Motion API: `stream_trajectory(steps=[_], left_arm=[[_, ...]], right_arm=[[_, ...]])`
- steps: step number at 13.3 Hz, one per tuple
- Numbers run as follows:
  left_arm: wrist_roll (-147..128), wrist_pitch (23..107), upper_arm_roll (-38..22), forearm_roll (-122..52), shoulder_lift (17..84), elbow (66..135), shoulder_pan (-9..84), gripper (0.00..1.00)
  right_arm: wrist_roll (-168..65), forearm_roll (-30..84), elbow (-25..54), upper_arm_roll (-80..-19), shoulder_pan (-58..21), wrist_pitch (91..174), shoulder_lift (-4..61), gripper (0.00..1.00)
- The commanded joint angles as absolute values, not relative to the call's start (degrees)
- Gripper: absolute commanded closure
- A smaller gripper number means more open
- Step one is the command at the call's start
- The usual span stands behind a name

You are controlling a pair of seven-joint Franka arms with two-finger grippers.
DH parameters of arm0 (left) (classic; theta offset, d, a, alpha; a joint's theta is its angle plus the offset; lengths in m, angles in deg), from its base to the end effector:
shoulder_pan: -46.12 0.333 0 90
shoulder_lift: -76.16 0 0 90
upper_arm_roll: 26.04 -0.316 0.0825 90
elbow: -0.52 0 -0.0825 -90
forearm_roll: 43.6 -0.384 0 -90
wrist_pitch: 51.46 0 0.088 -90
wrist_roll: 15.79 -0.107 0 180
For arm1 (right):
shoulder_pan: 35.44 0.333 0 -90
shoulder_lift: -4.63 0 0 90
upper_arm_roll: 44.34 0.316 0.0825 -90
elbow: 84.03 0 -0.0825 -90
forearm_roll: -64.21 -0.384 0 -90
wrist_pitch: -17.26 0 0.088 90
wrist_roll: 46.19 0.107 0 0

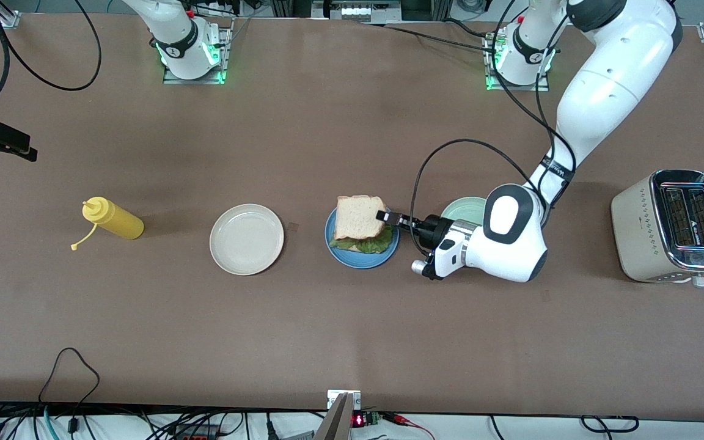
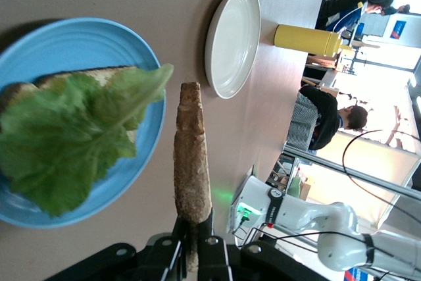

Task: Make sandwich in blue plate with both arms
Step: 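Lower the bread onto the lettuce and open the left gripper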

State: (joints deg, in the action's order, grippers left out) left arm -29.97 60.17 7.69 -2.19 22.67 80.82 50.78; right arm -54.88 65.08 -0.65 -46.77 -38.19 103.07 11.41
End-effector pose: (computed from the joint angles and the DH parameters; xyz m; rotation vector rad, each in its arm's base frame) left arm 0.6448 -0.3048 0.2259 2.0214 -0.2108 -0.4531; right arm 0.5807 -0.0528 0.6052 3.1269 0.0951 -0.1216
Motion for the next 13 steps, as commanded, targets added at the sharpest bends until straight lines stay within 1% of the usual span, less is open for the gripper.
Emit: stream_trajectory(steps=[1,2,3,4,5,8,10,13], left_arm=[[-39.6,61.3,7.8,-0.5,20.1,81.4,51.6,0.99],[-41.0,61.3,7.7,-0.5,19.6,81.5,51.7,0.97],[-41.1,61.4,7.2,-0.5,19.5,81.6,51.7,0.9],[-41.1,61.4,6.7,-0.6,19.6,81.6,51.4,0.44],[-41.5,61.2,6.6,-1.4,19.7,81.6,51.7,0.0],[-41.2,57.7,5.5,-3.6,22.6,81.6,53.1,0.0],[-40.2,54.0,5.3,-13.0,25.8,80.9,53.6,0.0],[-38.9,46.3,4.8,-21.9,30.3,80.9,55.3,0.0]], right_arm=[[-53.6,64.7,0.3,-46.2,-38.3,102.6,10.4,0.0],[-53.6,64.7,0.5,-46.2,-38.2,102.6,10.6,0.0],[-53.6,64.7,0.5,-46.2,-38.2,102.6,10.7,0.0],[-53.6,64.8,0.6,-46.1,-38.0,102.5,10.7,0.0],[-53.7,64.9,0.5,-46.0,-37.9,102.5,10.7,0.0],[-54.2,65.1,-0.2,-45.9,-37.7,103.3,11.7,0.0],[-53.8,65.2,-0.3,-45.8,-37.2,103.3,11.7,0.0],[-53.7,65.0,-0.3,-45.7,-36.8,103.3,11.7,0.0]])
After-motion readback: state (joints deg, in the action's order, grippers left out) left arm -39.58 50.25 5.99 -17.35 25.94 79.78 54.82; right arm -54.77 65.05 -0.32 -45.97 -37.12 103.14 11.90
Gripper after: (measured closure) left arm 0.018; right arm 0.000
